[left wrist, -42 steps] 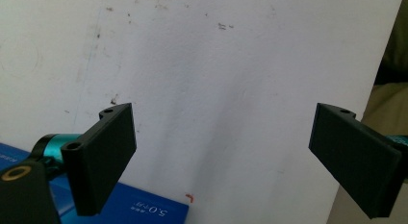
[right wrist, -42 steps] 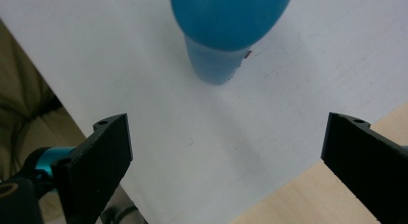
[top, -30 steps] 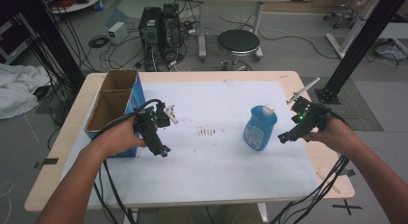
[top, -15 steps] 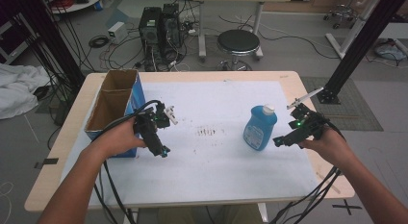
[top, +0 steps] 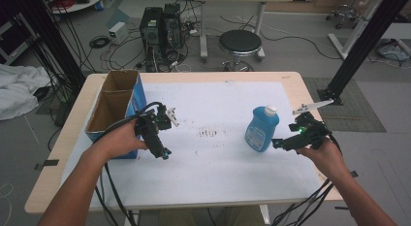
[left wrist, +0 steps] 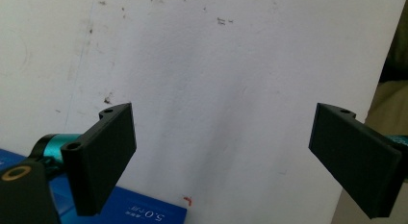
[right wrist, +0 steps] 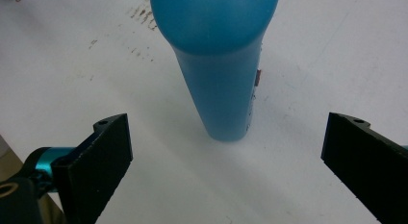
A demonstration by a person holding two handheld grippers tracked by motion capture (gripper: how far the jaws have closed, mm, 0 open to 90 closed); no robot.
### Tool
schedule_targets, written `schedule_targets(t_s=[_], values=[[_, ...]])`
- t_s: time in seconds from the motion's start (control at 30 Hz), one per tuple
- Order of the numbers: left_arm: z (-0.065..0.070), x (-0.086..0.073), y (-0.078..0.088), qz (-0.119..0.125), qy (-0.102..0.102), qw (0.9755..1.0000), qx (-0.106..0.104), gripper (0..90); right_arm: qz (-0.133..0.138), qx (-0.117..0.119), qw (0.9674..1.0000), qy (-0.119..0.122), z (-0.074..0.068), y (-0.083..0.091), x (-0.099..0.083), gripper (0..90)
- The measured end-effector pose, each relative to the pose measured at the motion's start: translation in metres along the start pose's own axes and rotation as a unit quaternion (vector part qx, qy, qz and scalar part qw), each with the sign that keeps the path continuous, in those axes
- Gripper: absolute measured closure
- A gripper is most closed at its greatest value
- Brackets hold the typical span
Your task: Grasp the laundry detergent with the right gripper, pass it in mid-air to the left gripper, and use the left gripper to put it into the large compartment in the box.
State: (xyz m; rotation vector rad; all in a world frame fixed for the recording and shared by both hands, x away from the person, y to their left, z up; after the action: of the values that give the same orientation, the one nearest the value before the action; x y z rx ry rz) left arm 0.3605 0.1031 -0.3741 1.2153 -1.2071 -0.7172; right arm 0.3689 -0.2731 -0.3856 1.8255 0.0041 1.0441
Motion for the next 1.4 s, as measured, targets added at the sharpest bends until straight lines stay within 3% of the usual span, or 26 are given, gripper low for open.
schedule_targets(t_s=[0.3, 0.6, 1.4], values=[[0.000, 0.000, -0.001, 0.002, 0.001, 1.0000, 0.000, 9.2, 0.028, -0.006, 0.9996, 0.003, -0.003, -0.006, -0.004, 2.7], [-0.001, 0.001, -0.001, 0.002, 0.001, 1.0000, 0.001, 9.2, 0.090, -0.007, 0.9959, 0.001, -0.006, -0.007, -0.006, 2.7], [-0.001, -0.003, -0.002, 0.007, 0.004, 1.0000, 0.000, 9.2, 0.136, -0.020, 0.9906, 0.001, -0.001, -0.030, -0.008, 2.7]])
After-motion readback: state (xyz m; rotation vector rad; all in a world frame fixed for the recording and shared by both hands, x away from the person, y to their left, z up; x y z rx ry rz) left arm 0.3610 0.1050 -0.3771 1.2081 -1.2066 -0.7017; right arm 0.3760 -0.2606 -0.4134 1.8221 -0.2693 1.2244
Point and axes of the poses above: each handheld gripper's, and its own axes: y roughly backward along the jaws, x roughly out of its top, z roughly to its right, the point moved 7 cm from there along -y, roughly forward along the jaws, and after that the axes turned 1 degree about x, right-handed, at the moved point
